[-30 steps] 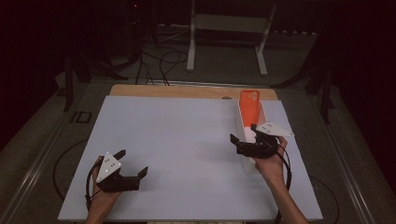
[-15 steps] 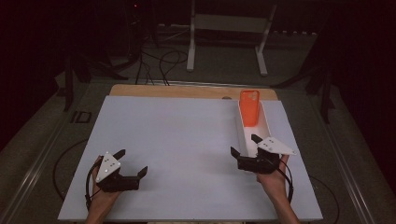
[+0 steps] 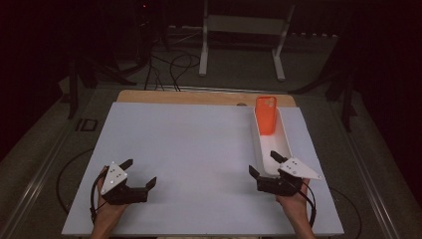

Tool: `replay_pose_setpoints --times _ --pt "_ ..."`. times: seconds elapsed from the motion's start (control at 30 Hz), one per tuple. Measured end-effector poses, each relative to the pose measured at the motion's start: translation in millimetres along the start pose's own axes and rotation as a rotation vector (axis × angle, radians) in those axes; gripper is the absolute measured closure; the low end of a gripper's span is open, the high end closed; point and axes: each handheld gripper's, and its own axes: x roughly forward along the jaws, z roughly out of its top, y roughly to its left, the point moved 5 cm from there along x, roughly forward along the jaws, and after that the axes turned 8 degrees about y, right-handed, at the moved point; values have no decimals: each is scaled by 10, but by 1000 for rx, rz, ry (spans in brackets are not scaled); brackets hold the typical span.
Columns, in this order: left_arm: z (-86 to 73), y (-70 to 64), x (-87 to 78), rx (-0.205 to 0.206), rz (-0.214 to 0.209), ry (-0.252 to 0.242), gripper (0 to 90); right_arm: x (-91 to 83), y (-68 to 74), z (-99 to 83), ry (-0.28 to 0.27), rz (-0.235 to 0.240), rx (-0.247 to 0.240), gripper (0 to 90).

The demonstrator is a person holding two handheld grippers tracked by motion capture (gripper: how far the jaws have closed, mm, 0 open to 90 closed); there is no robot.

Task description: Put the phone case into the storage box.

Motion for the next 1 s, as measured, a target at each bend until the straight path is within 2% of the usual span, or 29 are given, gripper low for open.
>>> replay_pose_setpoints --times 0.3,0.57,0.8,1.0 --pt "9 10 -22 0 6 -12 3 -70 17 -82 -28 2 0 82" --pt "11 13 -30 0 7 -16 3 -135 22 -207 -44 -27 -6 82" --pt "6 28 -31 -1 11 -13 3 -132 37 -233 -44 -3 0 82" --pt "2 35 -27 -2 14 -10 3 -138 31 -236 -51 -7 0 82"
